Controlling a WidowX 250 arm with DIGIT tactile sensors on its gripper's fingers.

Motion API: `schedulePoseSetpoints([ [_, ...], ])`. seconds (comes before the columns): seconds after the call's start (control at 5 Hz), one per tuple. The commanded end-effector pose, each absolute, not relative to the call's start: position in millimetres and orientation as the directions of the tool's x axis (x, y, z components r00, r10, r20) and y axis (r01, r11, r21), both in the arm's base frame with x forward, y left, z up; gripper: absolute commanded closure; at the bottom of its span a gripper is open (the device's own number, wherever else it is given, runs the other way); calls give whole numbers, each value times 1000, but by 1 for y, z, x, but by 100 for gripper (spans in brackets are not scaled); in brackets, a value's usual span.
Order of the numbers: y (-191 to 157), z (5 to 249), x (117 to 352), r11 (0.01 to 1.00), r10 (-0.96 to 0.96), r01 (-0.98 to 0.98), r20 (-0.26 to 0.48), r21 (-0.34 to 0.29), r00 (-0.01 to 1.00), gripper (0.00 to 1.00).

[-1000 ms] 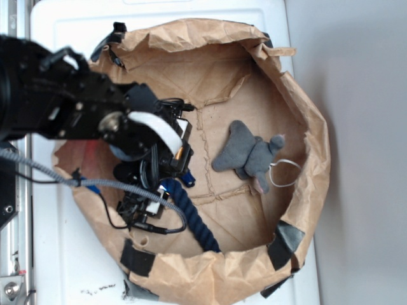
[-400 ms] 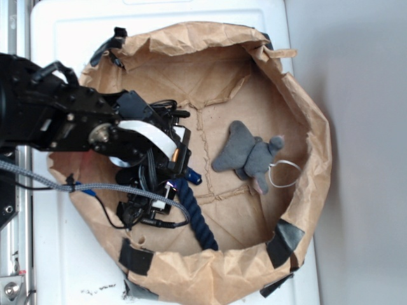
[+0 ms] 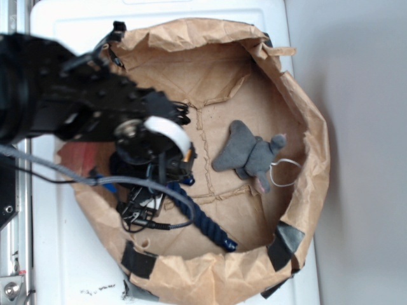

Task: Grab the blue rope.

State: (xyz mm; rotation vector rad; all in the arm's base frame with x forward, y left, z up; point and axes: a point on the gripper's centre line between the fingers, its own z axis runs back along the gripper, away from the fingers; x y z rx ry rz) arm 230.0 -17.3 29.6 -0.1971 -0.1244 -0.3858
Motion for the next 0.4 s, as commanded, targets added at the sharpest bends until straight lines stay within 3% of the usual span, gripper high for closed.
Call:
schedulePoseSetpoints([
  [0.0, 7, 109, 252, 915, -283, 310, 138, -258, 949, 100],
  [0.2, 8, 125, 251, 911, -267, 293, 128, -290, 955, 100],
])
